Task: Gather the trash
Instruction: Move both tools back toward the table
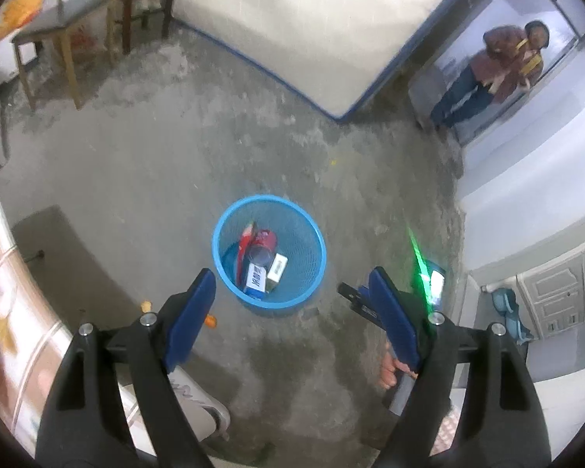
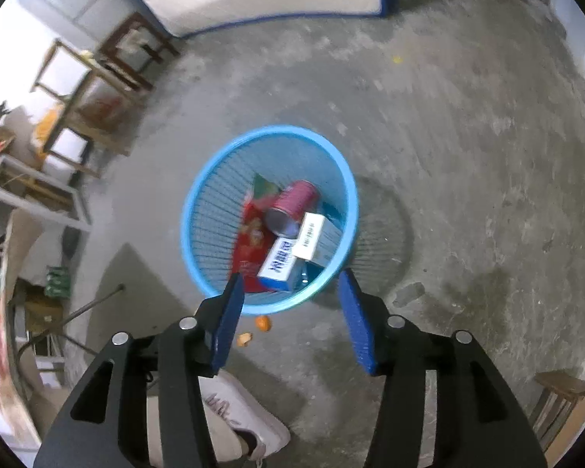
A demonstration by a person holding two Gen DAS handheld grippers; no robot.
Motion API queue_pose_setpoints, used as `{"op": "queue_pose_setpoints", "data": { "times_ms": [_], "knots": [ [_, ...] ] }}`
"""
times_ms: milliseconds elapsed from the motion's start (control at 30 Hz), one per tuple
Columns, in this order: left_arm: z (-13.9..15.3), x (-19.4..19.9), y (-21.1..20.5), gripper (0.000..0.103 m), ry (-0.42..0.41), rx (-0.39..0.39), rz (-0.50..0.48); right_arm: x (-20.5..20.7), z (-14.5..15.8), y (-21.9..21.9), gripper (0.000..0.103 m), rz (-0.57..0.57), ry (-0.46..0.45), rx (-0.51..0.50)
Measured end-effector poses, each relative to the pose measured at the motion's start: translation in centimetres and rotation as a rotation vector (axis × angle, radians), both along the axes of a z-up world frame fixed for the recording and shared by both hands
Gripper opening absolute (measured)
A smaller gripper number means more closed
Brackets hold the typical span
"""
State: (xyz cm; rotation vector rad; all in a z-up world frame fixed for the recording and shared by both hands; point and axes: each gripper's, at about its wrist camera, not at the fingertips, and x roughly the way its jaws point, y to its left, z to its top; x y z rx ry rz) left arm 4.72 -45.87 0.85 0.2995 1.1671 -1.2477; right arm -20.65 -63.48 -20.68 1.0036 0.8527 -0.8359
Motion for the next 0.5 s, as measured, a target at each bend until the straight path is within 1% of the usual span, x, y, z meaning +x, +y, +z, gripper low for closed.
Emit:
{"op": "queue_pose_setpoints", "data": {
  "times_ms": [67, 100, 167, 200, 233, 267, 300, 333, 400, 433, 500],
  "knots": [
    [1.3, 0.1, 3.2, 0.078, -0.02, -0.038, 0.021, -0.1, 2.4, 1.9, 0.056, 0.028, -0.021, -0.044],
    [1.7, 0.0, 4.2, 0.078, -0.023, -0.049, 0.03, 0.1, 4.2, 3.3, 0.058, 0.05, -0.035, -0.078],
    [2.7, 0.3, 7.5, 0.078, -0.049, -0.079, 0.062, 0.5, 6.4, 4.9, 0.062, 0.086, -0.051, -0.128],
    [3.1, 0.4, 9.1, 0.078, -0.066, -0.093, 0.086, 1.1, 8.3, 6.3, 0.062, 0.119, -0.059, -0.172],
    [3.4, 0.6, 10.9, 0.078, -0.092, -0.101, 0.115, 1.6, 9.3, 7.0, 0.062, 0.14, -0.063, -0.195],
    [3.7, 0.7, 12.6, 0.078, -0.111, -0.108, 0.141, 2.6, 11.0, 8.4, 0.065, 0.183, -0.068, -0.233],
    [3.8, 1.0, 14.7, 0.078, -0.135, -0.11, 0.182, 3.5, 12.3, 9.6, 0.069, 0.221, -0.073, -0.266],
    [3.9, 1.2, 16.1, 0.079, -0.15, -0.11, 0.214, 4.1, 13.3, 10.5, 0.07, 0.25, -0.078, -0.291],
    [3.8, 1.6, 19.1, 0.082, -0.157, -0.123, 0.275, 6.3, 15.9, 13.3, 0.076, 0.334, -0.099, -0.364],
    [3.8, 2.0, 21.3, 0.083, -0.156, -0.127, 0.323, 7.2, 17.0, 14.4, 0.077, 0.367, -0.11, -0.391],
    [3.6, 2.6, 24.4, 0.083, -0.147, -0.13, 0.382, 9.4, 19.2, 17.2, 0.082, 0.444, -0.149, -0.43]
  ]
}}
